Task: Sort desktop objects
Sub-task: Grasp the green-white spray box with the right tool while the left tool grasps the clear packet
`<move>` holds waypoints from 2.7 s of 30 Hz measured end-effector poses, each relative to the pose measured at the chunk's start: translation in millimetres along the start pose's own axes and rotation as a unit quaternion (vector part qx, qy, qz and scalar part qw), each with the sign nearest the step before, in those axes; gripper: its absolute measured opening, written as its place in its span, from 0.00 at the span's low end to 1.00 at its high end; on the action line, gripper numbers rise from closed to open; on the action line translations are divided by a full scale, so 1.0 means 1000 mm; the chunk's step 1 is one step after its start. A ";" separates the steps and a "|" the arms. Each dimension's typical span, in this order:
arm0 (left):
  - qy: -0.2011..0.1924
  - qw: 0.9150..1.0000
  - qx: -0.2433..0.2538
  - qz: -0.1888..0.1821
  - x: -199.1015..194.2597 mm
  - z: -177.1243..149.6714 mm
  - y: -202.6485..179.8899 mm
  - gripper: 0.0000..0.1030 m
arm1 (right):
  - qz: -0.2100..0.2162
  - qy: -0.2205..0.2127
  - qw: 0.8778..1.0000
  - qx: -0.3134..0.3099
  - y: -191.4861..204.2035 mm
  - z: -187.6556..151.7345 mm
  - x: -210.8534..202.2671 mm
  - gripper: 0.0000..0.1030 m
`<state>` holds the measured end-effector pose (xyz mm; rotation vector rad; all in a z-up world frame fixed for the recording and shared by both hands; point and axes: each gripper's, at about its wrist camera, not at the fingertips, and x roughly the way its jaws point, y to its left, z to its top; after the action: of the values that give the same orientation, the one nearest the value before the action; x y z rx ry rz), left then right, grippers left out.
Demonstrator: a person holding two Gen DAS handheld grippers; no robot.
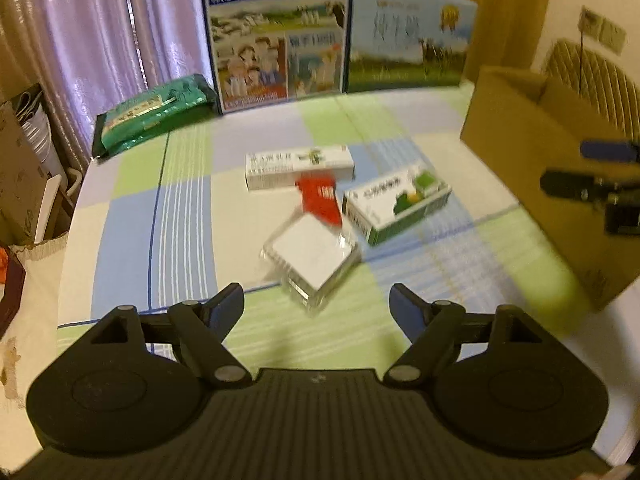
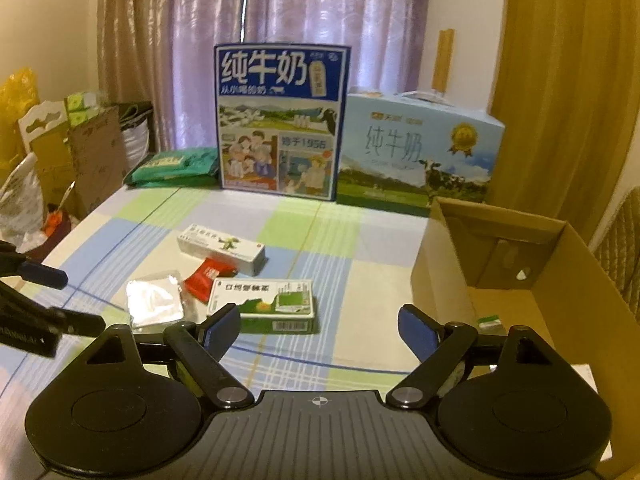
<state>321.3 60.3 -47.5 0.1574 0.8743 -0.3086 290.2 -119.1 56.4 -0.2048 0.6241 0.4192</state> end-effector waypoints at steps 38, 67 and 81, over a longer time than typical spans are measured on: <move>-0.001 0.975 0.218 -0.033 0.092 0.014 -0.005 0.80 | 0.153 0.098 0.860 -0.477 0.057 0.015 0.127 0.84; 0.045 0.981 0.170 -0.079 0.110 0.010 -0.002 0.55 | 0.166 0.236 0.898 -0.333 0.052 0.018 0.183 0.52; 0.103 0.989 0.080 -0.063 0.043 -0.047 -0.042 0.54 | 0.115 0.264 0.957 -0.018 0.012 -0.058 0.054 0.51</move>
<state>299.0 24.6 -110.9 0.2885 1.0670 -0.4874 294.1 -108.7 -23.3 -0.2826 1.1736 0.6084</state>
